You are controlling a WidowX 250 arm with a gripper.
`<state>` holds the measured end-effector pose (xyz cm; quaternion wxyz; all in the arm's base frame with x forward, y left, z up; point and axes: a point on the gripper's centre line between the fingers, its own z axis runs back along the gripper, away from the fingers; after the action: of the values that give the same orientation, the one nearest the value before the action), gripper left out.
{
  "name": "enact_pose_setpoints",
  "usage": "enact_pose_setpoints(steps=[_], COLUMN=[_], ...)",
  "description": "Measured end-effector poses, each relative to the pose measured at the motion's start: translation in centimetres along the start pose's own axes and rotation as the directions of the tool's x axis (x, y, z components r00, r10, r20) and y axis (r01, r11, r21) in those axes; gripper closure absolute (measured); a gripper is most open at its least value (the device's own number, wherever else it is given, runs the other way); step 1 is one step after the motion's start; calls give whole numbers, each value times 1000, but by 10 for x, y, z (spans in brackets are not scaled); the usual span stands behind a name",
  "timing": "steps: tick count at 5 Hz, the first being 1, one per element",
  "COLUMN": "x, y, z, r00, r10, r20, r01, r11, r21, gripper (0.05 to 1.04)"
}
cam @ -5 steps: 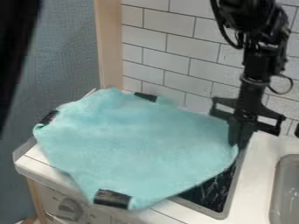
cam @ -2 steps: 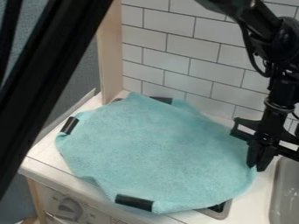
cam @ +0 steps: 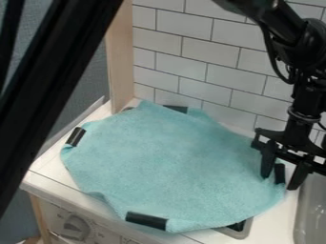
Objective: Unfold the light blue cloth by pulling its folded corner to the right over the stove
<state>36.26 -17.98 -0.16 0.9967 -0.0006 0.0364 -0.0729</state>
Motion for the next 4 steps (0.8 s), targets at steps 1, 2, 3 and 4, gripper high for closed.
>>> enact_pose_setpoints(steps=[1,2,3,4], x=[-3,-3,-6,-13], y=[1,3,13,21], z=[-4,12,39,65], r00=[1000,999,996,989], r10=[-4,-14,7,21], r20=[-11,30,94,148], r01=[4,14,-8,-24], r11=[1000,1000,1000,999], r21=[-4,-9,7,21], gripper=[79,73,83,84])
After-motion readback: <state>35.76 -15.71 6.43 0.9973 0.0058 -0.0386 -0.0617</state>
